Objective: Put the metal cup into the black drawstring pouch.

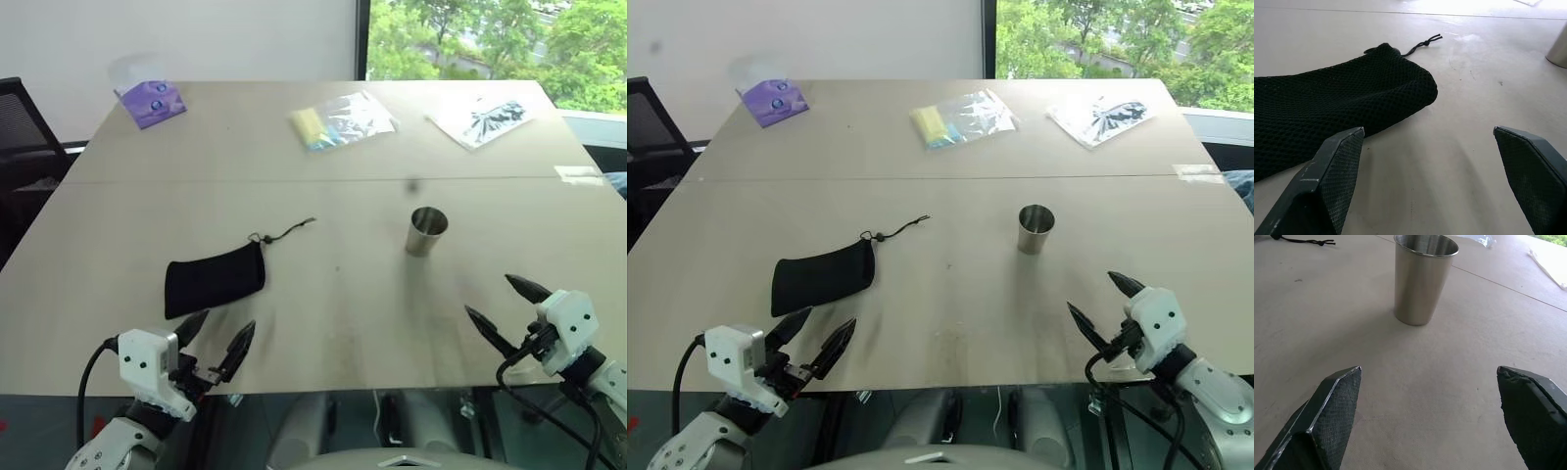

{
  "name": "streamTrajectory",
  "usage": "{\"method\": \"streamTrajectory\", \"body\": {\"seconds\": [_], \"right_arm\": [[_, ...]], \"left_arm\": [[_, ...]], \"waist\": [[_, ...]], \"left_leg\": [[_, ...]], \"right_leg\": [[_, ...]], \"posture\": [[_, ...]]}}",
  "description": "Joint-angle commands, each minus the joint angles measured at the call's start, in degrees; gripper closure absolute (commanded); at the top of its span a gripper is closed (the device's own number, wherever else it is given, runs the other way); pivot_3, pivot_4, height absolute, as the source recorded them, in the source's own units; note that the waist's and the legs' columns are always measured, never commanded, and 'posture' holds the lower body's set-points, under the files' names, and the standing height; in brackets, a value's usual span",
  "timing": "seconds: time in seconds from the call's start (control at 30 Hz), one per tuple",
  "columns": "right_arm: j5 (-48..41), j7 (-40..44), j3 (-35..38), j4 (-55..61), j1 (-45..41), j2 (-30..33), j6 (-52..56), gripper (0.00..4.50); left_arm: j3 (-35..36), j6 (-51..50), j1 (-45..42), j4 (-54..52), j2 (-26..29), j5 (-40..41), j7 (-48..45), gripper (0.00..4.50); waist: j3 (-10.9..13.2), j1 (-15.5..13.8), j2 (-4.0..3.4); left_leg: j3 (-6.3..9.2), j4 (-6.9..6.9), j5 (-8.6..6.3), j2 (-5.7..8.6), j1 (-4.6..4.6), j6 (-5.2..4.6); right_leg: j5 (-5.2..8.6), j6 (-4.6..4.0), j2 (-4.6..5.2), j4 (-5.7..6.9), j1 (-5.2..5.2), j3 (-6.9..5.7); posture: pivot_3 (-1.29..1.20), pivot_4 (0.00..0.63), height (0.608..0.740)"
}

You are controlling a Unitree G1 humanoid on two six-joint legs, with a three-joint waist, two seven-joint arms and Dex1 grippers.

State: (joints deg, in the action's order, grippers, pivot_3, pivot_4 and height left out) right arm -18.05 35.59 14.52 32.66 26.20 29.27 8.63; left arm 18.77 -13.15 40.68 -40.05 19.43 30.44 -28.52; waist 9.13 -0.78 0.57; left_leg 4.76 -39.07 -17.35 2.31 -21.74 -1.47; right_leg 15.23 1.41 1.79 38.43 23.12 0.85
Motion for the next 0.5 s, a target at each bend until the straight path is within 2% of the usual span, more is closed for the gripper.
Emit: {"method": "streamTrajectory", "body": {"seconds": [0.03, 0.13, 0.3, 0.37, 0.5], "right_arm": [[-2.03, -1.84, -0.70, 5.54, -4.80, 0.94, 4.07, 0.00], [-4.88, -3.17, -3.49, 9.91, -11.92, 1.83, 9.73, 0.00], [-10.54, 1.90, -4.04, 12.72, -16.05, 5.70, 12.23, 0.00], [-12.01, 5.17, -5.43, 13.80, -18.05, 8.45, 12.57, 0.00], [-15.34, 8.59, -6.81, 14.04, -22.72, 11.93, 13.99, 0.00]], "left_arm": [[1.13, 0.03, -3.58, -1.48, 1.08, 0.72, 0.90, 0.10], [1.18, -3.84, -10.73, -1.73, 2.76, 3.45, 3.35, 0.10], [1.18, -11.77, -15.79, -5.47, 4.56, 6.73, 9.10, 0.10], [1.28, -19.67, -19.56, -7.36, 5.44, 7.12, 16.98, 0.10], [0.52, -42.99, -29.62, -12.08, 8.14, 5.64, 33.17, 0.10]], "waist": [[0.01, 0.01, 0.00], [0.14, 0.05, -0.20], [0.02, -0.03, -0.06], [0.04, -0.01, -0.07], [0.02, 0.01, 0.00]], "left_leg": [[0.00, 0.00, 0.00, 0.00, 0.00, 0.00], [0.00, -0.06, 0.05, -0.01, 0.01, 0.06], [0.07, -0.06, 0.12, -0.01, 0.09, 0.21], [0.06, -0.06, 0.09, 0.00, 0.02, 0.17], [0.10, -0.06, 0.01, 0.01, 0.04, 0.04]], "right_leg": [[0.00, 0.00, 0.00, 0.00, 0.00, 0.00], [-0.01, 0.00, -0.03, 0.07, 0.01, 0.01], [-0.03, 0.00, -0.09, 0.10, -0.09, -0.06], [-0.04, 0.01, -0.04, 0.04, -0.06, -0.06], [-0.05, 0.02, -0.05, 0.06, -0.07, -0.11]], "posture": [[0.00, 0.150, 0.740], [0.00, 0.150, 0.740], [0.00, 0.150, 0.740], [0.00, 0.150, 0.740], [0.00, 0.150, 0.740]]}}
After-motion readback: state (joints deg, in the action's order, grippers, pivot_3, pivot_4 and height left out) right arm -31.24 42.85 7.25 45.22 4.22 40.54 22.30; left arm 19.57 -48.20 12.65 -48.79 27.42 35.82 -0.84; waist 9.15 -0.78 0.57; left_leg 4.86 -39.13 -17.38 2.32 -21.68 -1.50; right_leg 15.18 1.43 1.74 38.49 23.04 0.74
